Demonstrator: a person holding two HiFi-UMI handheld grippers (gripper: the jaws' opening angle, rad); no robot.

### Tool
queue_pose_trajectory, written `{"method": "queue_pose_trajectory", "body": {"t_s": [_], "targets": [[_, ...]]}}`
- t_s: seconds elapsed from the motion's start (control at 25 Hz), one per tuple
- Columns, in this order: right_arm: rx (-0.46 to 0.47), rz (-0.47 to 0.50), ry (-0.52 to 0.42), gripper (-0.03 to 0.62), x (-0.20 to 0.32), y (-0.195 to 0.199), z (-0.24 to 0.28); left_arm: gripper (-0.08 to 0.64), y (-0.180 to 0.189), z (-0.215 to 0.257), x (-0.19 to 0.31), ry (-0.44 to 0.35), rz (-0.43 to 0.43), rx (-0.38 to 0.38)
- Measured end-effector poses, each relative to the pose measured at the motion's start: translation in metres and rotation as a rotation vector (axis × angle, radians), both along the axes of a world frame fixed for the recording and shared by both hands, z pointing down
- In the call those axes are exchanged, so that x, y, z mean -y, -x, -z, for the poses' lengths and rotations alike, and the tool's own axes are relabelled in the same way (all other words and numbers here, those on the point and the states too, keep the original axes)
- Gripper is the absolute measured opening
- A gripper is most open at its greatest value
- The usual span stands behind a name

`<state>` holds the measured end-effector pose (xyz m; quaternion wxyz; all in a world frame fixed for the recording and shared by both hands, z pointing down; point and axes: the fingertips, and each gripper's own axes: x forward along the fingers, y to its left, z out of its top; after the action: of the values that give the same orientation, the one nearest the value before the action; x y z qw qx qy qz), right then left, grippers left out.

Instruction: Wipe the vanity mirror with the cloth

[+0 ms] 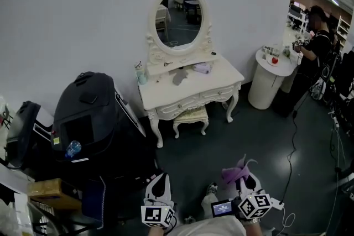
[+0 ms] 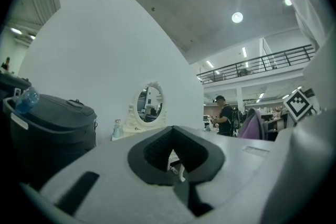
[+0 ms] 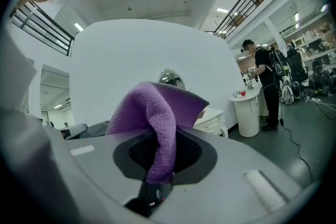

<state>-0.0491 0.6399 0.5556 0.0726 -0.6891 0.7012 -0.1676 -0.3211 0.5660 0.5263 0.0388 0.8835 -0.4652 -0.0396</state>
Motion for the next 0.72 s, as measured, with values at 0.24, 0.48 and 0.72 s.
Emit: {"method": "queue_pose_trajectory", "body": {"t_s": [0.24,0.48,0.72], "targets": [[0.016,0.046,-0.019,0.058,0.082,-0.026,0.004,0.0,-0.027,0.004,0.064,-0.004,0.051,0.053],[0.006,0.116,-0.041,0.058,0.172,-0.068,0.019,0.0,-0.075,0.023,0.14,-0.02,0.1,0.039],[-0.013,0.149,-0.066,0.058,0.238,-0.13,0.029,0.0,-0.133,0.03,0.2,-0.04,0.126,0.042]]}}
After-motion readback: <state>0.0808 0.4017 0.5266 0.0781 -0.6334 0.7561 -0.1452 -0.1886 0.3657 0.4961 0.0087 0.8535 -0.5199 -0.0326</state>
